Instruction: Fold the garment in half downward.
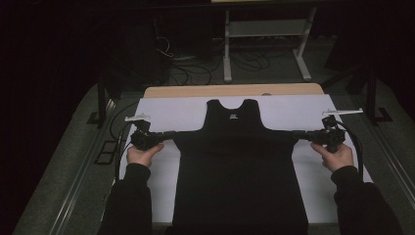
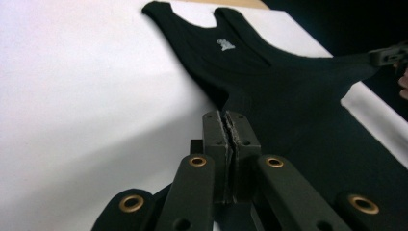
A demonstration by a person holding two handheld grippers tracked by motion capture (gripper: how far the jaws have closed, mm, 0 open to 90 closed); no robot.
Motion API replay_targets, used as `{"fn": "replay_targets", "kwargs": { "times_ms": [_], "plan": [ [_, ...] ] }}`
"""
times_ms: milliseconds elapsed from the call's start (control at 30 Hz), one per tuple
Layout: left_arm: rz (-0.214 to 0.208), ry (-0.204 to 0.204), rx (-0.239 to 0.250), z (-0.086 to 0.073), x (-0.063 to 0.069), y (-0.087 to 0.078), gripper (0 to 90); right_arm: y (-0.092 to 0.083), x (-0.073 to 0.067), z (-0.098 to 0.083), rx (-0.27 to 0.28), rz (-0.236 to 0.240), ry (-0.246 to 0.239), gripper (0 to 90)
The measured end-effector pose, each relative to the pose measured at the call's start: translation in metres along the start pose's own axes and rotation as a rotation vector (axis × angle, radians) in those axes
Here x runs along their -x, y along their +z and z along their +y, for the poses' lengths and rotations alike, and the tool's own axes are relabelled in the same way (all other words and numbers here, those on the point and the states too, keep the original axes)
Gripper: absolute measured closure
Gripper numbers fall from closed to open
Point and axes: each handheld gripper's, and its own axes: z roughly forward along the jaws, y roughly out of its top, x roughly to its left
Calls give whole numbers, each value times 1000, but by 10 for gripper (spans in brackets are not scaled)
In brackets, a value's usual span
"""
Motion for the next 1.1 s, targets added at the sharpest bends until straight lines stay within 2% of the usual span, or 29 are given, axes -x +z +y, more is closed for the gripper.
{"fn": "replay_targets", "kwargs": {
  "times_ms": [333,633,1100],
  "plan": [
    [-7,1,-3,-8,6,-9,868,-8,-7,-8,3,5,7,840],
    [-21,16,-3,-12,14,-16,868,-13,-13,-14,6,-1,-2,840],
    [-32,16,-14,-24,22,-22,868,-20,-22,-25,-8,2,-13,839]
  ]
}}
